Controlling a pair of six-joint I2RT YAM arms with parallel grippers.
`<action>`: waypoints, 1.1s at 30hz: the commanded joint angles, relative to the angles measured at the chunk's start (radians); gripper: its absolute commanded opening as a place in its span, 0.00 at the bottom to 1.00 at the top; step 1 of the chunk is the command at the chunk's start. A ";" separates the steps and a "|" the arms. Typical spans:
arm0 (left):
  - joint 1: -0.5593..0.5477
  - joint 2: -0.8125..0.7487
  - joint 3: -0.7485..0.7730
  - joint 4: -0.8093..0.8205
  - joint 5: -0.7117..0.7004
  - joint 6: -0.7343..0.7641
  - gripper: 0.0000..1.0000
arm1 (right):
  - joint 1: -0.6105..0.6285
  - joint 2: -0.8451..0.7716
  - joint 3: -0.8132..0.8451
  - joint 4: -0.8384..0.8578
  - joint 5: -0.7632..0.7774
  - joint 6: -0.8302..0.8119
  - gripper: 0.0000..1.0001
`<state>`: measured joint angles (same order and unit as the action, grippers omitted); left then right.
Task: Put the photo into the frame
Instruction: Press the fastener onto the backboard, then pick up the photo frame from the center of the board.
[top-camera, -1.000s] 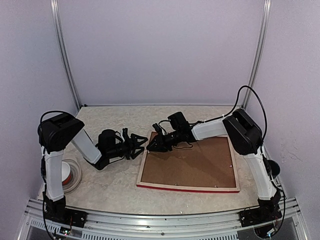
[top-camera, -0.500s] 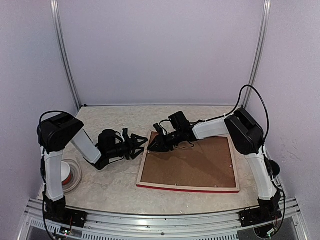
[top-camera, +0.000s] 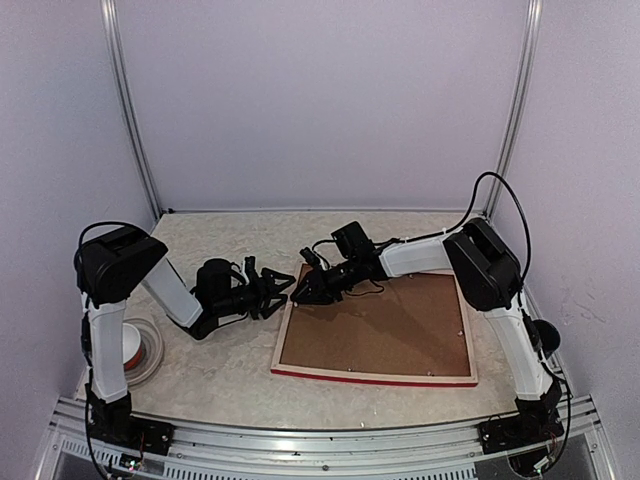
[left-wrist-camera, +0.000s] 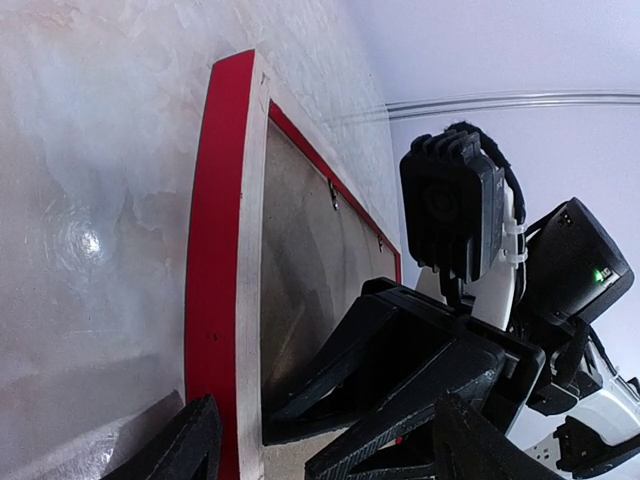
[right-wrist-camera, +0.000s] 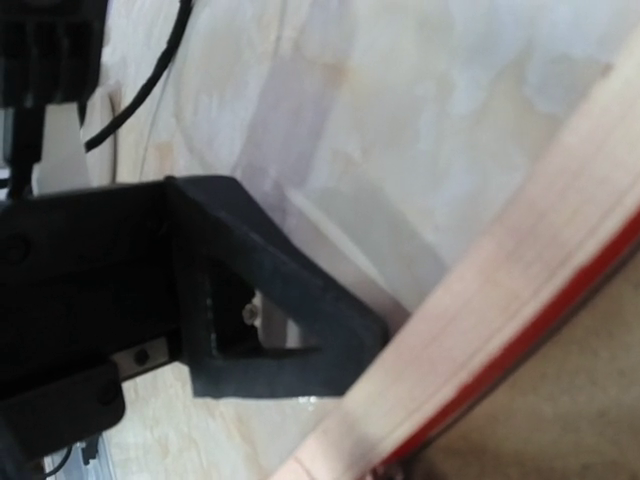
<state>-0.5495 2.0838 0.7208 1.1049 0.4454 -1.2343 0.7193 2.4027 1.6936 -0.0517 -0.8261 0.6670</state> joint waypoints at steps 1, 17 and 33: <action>-0.024 0.012 0.017 -0.002 0.059 0.000 0.72 | 0.038 0.021 -0.017 -0.003 -0.031 -0.033 0.28; 0.025 -0.212 -0.031 -0.290 -0.049 0.216 0.84 | -0.085 -0.540 -0.389 -0.266 0.528 -0.270 0.65; -0.328 -0.498 0.236 -0.912 -0.308 1.071 0.99 | -0.241 -1.091 -0.674 -0.397 0.743 -0.200 0.92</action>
<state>-0.8021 1.5925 0.9028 0.3321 0.1814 -0.4831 0.5335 1.4292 1.0397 -0.3977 -0.1478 0.4320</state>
